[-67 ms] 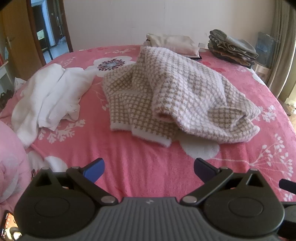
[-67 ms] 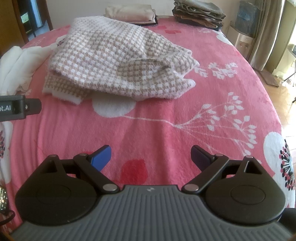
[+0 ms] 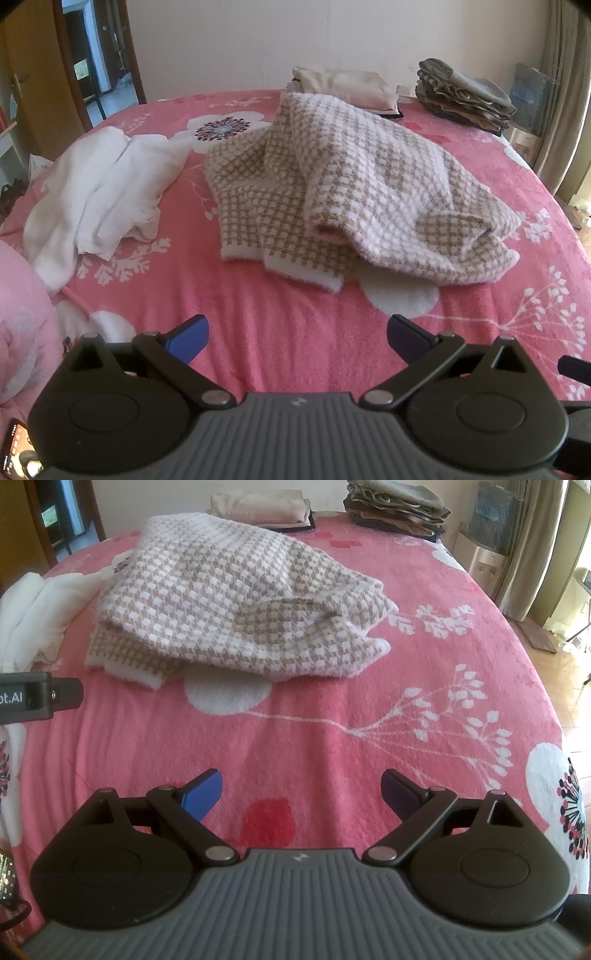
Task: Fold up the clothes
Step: 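Move both grippers toward the crumpled houndstooth cardigan on the bed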
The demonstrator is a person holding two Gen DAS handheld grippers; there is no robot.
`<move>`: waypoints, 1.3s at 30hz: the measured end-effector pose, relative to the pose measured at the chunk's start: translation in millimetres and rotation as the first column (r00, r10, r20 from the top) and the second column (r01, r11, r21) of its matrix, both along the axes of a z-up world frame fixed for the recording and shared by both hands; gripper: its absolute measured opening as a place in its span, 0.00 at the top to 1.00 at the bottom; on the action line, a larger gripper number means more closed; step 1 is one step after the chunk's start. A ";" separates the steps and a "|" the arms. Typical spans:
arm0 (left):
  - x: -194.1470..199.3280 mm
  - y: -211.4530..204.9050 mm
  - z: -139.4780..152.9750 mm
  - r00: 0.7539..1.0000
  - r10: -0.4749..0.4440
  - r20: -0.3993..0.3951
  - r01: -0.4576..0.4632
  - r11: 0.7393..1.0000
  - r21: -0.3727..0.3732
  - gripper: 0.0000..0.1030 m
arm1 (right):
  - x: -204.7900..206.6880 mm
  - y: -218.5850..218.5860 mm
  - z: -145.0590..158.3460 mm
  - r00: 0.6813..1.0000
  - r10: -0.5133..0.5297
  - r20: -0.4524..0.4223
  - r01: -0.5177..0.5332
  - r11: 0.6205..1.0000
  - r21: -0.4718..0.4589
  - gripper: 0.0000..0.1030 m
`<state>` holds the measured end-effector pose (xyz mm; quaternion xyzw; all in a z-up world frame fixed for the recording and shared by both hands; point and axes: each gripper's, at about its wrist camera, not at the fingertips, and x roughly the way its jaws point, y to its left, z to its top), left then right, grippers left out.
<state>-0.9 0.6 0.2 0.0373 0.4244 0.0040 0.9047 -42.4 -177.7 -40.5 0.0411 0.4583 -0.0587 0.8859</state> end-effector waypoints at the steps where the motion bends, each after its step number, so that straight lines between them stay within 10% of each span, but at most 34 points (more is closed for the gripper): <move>1: -0.4 0.3 0.1 1.000 -0.001 0.003 0.001 1.000 0.001 0.00 | -0.2 0.1 0.1 1.000 -0.001 0.000 0.001 1.000 0.000 0.10; 39: -8.5 3.4 1.1 1.000 -0.011 0.018 0.011 1.000 -0.006 0.00 | -2.7 3.1 3.4 1.000 -0.019 0.009 0.019 1.000 0.003 0.08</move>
